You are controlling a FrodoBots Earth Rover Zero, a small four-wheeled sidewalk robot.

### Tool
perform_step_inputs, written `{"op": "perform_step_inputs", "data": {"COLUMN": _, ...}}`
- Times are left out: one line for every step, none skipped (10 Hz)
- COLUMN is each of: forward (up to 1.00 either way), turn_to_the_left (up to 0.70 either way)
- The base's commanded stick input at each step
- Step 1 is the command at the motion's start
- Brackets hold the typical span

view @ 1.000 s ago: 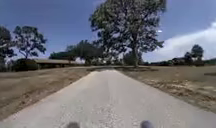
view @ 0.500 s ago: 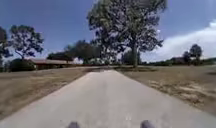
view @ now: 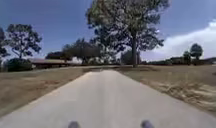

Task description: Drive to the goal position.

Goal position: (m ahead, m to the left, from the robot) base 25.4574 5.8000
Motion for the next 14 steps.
{"op": "perform_step_inputs", "data": {"forward": 1.0, "turn_to_the_left": 0.0}}
{"op": "perform_step_inputs", "data": {"forward": 1.0, "turn_to_the_left": 0.0}}
{"op": "perform_step_inputs", "data": {"forward": 1.0, "turn_to_the_left": 0.0}}
{"op": "perform_step_inputs", "data": {"forward": 1.0, "turn_to_the_left": 0.0}}
{"op": "perform_step_inputs", "data": {"forward": 1.0, "turn_to_the_left": 0.0}}
{"op": "perform_step_inputs", "data": {"forward": 1.0, "turn_to_the_left": 0.0}}
{"op": "perform_step_inputs", "data": {"forward": 1.0, "turn_to_the_left": 0.0}}
{"op": "perform_step_inputs", "data": {"forward": 1.0, "turn_to_the_left": 0.0}}
{"op": "perform_step_inputs", "data": {"forward": 1.0, "turn_to_the_left": 0.0}}
{"op": "perform_step_inputs", "data": {"forward": 1.0, "turn_to_the_left": 0.0}}
{"op": "perform_step_inputs", "data": {"forward": 1.0, "turn_to_the_left": 0.0}}
{"op": "perform_step_inputs", "data": {"forward": 1.0, "turn_to_the_left": 0.0}}
{"op": "perform_step_inputs", "data": {"forward": 1.0, "turn_to_the_left": 0.0}}
{"op": "perform_step_inputs", "data": {"forward": 1.0, "turn_to_the_left": 0.0}}
